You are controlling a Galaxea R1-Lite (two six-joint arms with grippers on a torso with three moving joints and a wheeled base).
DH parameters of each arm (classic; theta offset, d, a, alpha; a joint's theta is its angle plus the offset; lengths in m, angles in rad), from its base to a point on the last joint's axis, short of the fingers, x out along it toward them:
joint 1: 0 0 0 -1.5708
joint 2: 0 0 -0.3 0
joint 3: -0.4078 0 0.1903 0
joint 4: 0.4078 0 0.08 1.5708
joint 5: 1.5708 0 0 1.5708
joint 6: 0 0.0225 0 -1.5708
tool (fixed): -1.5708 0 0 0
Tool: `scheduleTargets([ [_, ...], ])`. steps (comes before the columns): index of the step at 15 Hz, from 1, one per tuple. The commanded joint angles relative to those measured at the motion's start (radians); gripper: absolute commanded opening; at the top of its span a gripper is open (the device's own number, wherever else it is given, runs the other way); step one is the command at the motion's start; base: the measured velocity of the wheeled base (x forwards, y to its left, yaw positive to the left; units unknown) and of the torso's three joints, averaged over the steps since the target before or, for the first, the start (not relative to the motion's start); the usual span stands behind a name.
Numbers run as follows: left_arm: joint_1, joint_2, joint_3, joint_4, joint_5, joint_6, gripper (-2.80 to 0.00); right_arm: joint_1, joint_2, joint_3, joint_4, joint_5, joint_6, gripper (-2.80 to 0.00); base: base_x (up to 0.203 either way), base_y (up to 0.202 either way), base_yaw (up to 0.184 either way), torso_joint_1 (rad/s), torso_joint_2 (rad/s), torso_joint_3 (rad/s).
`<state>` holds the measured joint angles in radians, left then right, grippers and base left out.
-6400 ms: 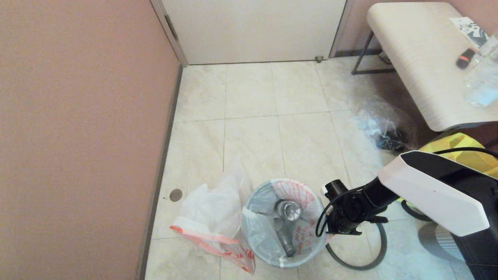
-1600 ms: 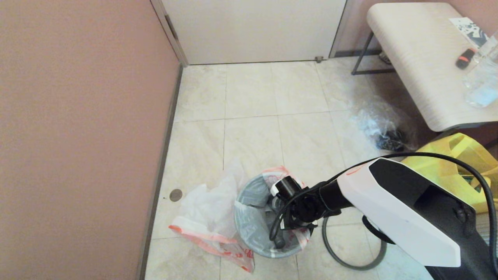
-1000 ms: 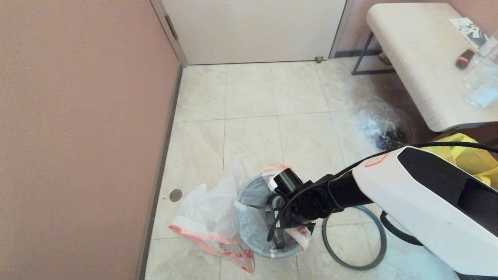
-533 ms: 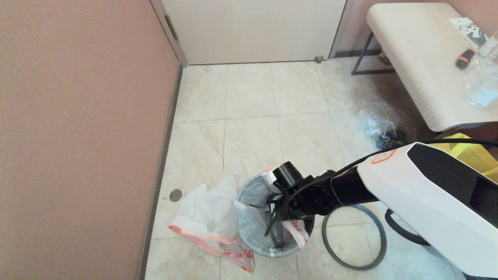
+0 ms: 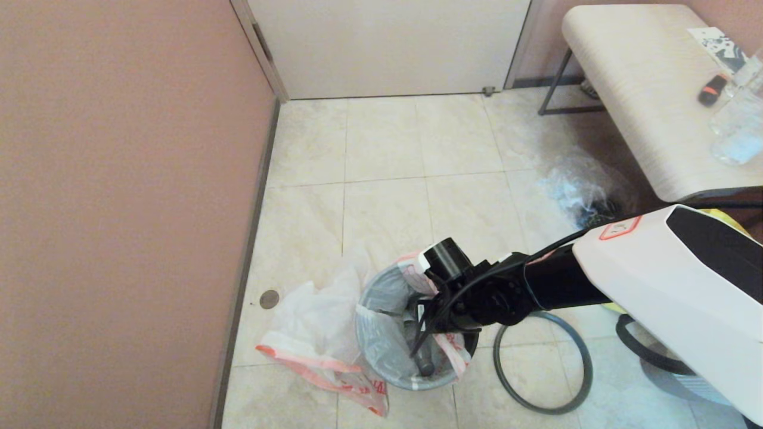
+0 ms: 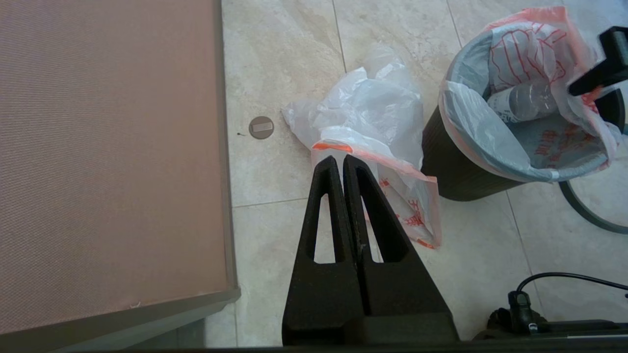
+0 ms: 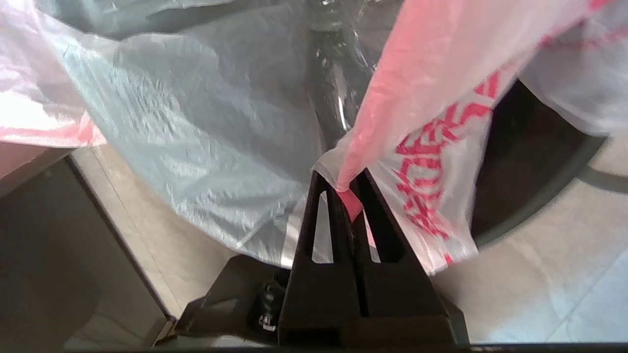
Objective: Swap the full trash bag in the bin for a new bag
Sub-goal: Place the trash bag on the floor
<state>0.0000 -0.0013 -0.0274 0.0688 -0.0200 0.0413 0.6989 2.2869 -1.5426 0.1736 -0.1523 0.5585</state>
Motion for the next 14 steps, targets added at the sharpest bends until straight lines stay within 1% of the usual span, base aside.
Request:
scheduleTargets([
  [1,0.0,0.0,0.0,0.0,0.0,0.0,-2.8,-0.002,-0.029,0.029,0.002,-0.001,0.005,-2.8,0.0,0.0,0.0,0.0,0.0,0.0],
  [6,0.0,0.001,0.0,0.0,0.0,0.0,-2.8,-0.016,-0.083,0.111,-0.001,-0.005,0.018,-2.8,0.0,0.0,0.0,0.0,0.0,0.0],
  [8,0.0,0.001,0.0,0.001,0.0,0.0,-2.8,-0.011,-0.107,0.116,-0.003,0.006,0.028,-2.8,0.0,0.0,0.0,0.0,0.0,0.0],
  [10,0.0,0.001,0.0,0.0,0.0,0.0,-2.8,-0.001,-0.128,0.116,-0.003,0.009,0.055,-2.8,0.0,0.0,0.0,0.0,0.0,0.0],
  [14,0.0,0.001,0.0,0.0,0.0,0.0,-2.8,0.017,-0.139,0.129,-0.003,0.036,0.063,-2.8,0.0,0.0,0.0,0.0,0.0,0.0],
])
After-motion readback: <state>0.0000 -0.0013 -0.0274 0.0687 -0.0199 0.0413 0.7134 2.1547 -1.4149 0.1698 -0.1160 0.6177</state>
